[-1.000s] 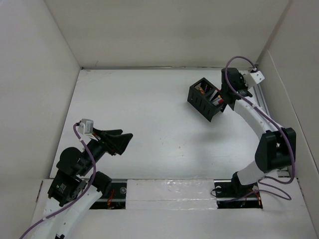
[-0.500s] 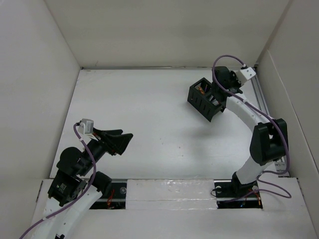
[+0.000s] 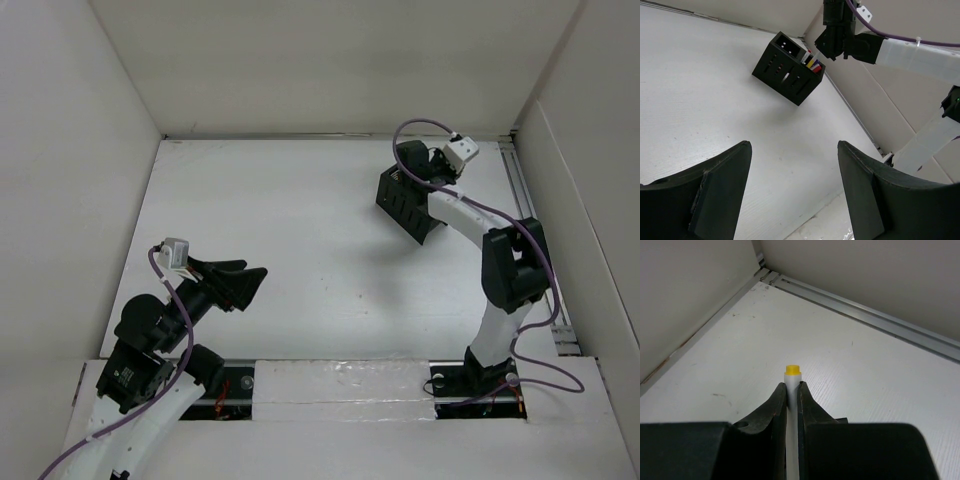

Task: Organize the desk

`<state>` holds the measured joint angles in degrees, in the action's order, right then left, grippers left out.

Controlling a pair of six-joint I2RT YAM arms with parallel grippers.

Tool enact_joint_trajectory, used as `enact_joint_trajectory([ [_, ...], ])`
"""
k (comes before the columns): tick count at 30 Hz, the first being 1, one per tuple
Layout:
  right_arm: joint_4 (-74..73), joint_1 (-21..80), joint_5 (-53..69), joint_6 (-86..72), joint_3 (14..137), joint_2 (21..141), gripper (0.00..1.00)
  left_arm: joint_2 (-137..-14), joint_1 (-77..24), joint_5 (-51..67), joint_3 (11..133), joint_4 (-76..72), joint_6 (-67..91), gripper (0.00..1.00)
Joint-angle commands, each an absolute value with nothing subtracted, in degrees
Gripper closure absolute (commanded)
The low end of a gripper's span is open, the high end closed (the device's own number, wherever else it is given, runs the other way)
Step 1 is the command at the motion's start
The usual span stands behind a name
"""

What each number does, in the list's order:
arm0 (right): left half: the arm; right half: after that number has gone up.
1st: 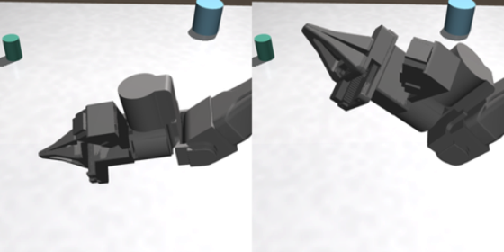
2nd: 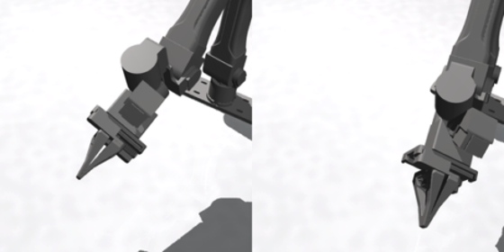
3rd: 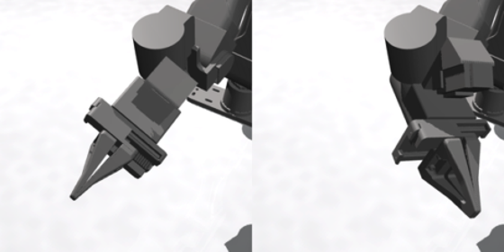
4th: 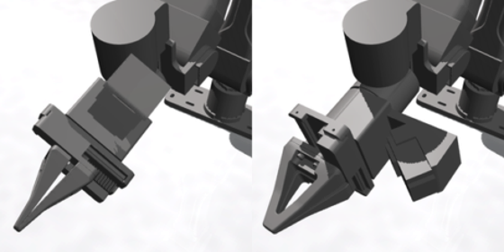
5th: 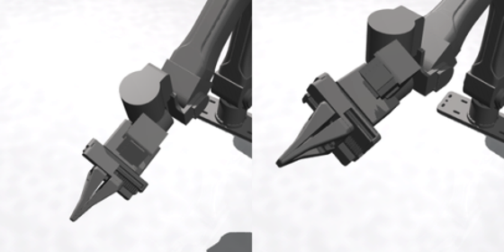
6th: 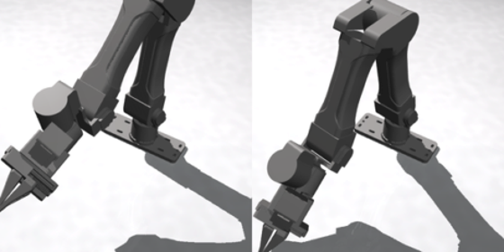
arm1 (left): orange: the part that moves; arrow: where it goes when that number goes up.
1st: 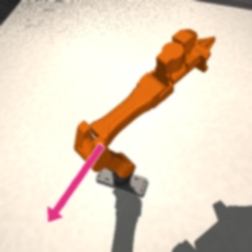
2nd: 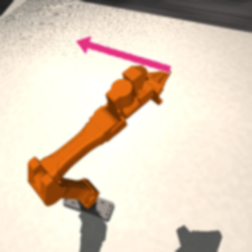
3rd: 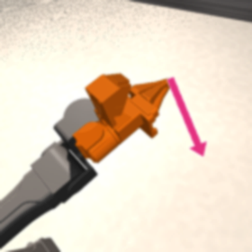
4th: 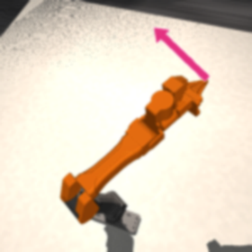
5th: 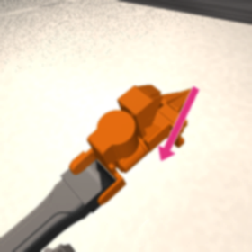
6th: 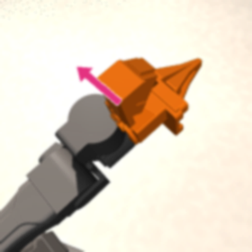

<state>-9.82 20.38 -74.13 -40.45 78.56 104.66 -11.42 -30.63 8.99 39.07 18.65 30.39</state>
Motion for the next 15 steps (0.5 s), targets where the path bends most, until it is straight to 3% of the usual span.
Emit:
enact_joint_trajectory([
  [1, -8.96, 22.06, -79.36, -39.99, 81.04, 104.94, 1.0, -11.87, -30.32, 9.67, 39.02, 16.17, 29.62, 0.34],
  [7, -11.51, 23.99, -81.12, -42.8, 81.56, 106.08, 0.91, -11.69, -30.32, 9.49, 39.11, 16.09, 29.62, 0.34],
  [15, -19.24, 25.14, -80.33, -50.54, 83.14, 106.17, 0.69, -11.69, -30.32, 9.58, 39.02, 16.08, 29.62, 0.34],
])
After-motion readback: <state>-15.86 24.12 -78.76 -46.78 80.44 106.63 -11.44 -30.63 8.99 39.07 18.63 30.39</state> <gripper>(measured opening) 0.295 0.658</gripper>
